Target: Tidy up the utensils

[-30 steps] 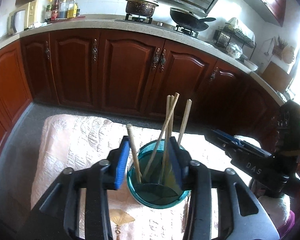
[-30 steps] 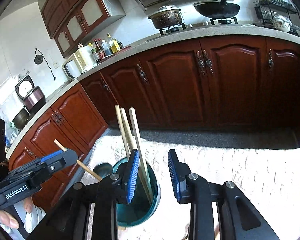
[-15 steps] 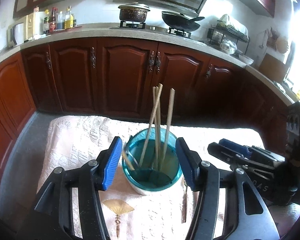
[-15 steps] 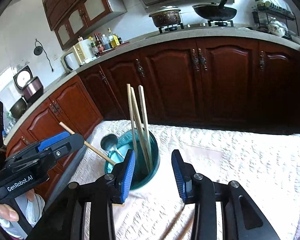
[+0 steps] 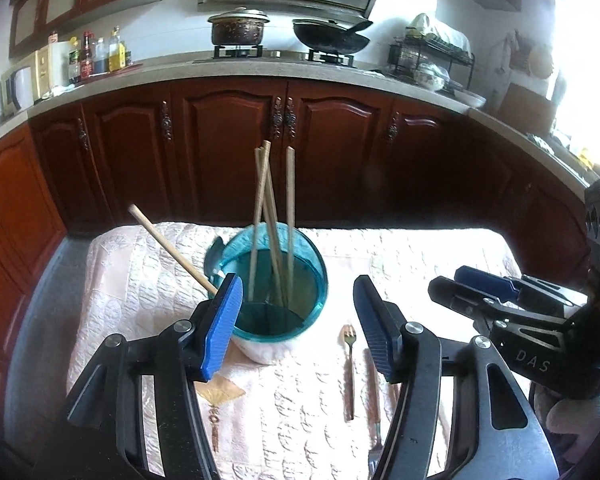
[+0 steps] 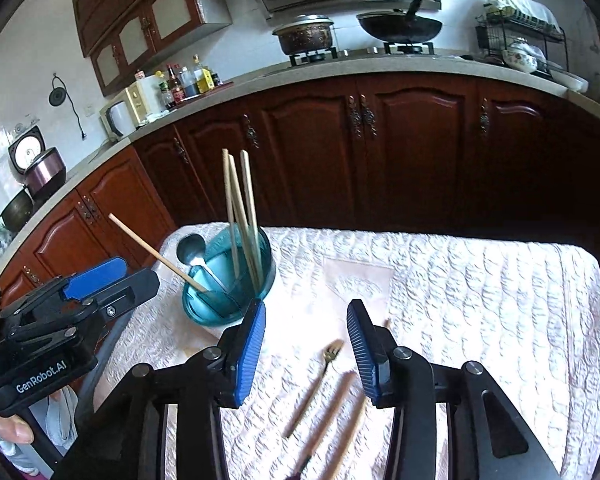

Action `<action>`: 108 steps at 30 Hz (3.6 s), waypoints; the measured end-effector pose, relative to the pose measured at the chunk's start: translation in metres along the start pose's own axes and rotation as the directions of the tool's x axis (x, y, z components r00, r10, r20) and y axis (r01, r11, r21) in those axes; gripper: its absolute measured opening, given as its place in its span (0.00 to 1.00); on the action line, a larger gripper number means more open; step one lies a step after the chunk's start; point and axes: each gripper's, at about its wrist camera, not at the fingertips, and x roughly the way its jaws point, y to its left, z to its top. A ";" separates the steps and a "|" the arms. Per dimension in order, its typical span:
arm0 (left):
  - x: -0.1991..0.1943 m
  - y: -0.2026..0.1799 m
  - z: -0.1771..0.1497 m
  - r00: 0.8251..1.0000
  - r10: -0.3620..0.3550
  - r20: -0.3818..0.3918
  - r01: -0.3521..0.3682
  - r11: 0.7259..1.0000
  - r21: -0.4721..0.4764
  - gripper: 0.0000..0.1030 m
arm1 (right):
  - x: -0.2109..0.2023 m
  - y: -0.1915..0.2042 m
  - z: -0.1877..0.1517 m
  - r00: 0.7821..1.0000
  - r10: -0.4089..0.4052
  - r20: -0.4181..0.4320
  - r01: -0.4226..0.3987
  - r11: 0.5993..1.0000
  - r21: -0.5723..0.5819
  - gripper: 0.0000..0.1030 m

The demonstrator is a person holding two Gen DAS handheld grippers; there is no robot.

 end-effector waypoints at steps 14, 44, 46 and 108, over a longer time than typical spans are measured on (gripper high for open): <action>0.016 -0.029 -0.030 0.997 -0.018 -0.073 0.021 0.998 0.051 0.58 | 0.006 -0.032 -0.034 0.995 -0.046 -0.085 0.052 0.997 0.063 0.39; 0.111 -0.031 -0.084 0.941 -0.103 -0.322 0.098 0.995 -0.031 0.57 | 0.130 -0.099 -0.061 0.947 0.021 -0.321 0.050 0.976 0.212 0.38; 0.127 -0.037 -0.083 0.938 -0.093 -0.335 0.090 0.996 -0.026 0.57 | 0.138 -0.102 -0.055 0.944 0.022 -0.330 0.050 0.977 0.207 0.37; 0.139 -0.042 -0.050 0.922 -0.225 -0.315 0.219 0.974 -0.055 0.01 | 0.029 -0.091 -0.021 0.992 0.054 -0.112 -0.042 0.994 0.105 0.06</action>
